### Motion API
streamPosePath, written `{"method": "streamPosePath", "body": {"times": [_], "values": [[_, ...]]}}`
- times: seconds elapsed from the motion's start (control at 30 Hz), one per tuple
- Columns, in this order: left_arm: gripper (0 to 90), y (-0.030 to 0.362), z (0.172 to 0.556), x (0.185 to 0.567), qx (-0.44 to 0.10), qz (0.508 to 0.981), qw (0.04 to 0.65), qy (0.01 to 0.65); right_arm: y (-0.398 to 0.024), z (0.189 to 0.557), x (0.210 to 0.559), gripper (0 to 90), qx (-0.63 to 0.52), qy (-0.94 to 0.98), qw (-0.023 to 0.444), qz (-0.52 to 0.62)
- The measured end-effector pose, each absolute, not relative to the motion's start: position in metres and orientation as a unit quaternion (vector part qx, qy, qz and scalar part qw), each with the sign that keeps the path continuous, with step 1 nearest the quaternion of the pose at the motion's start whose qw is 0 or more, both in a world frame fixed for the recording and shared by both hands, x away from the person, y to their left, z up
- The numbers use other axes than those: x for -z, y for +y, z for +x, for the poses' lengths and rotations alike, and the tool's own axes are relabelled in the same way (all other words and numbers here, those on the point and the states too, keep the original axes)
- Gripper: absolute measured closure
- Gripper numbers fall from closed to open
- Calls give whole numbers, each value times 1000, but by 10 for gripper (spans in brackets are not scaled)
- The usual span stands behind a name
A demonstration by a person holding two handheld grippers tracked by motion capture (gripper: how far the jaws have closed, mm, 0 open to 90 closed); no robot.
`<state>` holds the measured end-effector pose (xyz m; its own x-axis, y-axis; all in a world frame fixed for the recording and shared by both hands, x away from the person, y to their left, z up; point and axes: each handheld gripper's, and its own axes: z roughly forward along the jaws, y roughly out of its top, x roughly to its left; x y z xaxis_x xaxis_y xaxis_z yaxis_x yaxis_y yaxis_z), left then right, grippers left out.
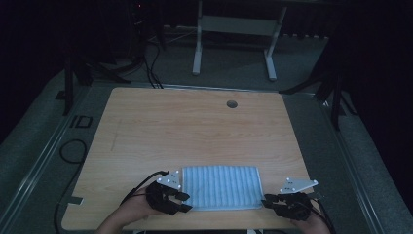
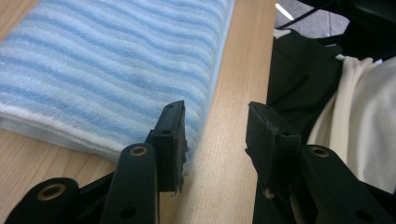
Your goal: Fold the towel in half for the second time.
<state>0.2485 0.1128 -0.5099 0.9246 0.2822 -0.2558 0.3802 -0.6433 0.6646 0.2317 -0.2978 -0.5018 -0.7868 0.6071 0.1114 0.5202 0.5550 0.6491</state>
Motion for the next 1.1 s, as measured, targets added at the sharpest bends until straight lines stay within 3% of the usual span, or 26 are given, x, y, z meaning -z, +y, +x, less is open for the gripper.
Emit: {"method": "streamPosePath", "body": {"times": [0.1, 0.3, 0.43, 0.57, 0.67, 0.7, 0.73, 0.8, 0.87, 1.1], "values": [[574, 109, 251, 510, 51, 902, 380, 198, -294, 231, 500, 719, -345, 883, 70, 311], [509, 97, 250, 513, 36, 901, 381, 202, -282, 243, 500, 633, -329, 887, 94, 311], [509, 90, 250, 522, 35, 910, 363, 197, -269, 244, 503, 633, -327, 893, 83, 297], [509, 88, 249, 528, 37, 916, 350, 194, -261, 243, 517, 571, -301, 909, 65, 281], [511, 88, 250, 532, 38, 918, 343, 194, -258, 243, 525, 587, -285, 915, 70, 278], [616, 87, 250, 534, 27, 921, 337, 195, -256, 245, 531, 736, -273, 917, 81, 280], [616, 87, 250, 534, 28, 921, 335, 195, -256, 245, 531, 736, -273, 917, 81, 280], [776, 87, 251, 532, 21, 917, 342, 206, -255, 246, 528, 853, -272, 917, 80, 280], [885, 90, 252, 525, 21, 911, 355, 209, -253, 245, 522, 874, -270, 918, 86, 276], [893, 103, 251, 506, 9, 903, 370, 218, -248, 231, 496, 876, -305, 912, 84, 259]]}}
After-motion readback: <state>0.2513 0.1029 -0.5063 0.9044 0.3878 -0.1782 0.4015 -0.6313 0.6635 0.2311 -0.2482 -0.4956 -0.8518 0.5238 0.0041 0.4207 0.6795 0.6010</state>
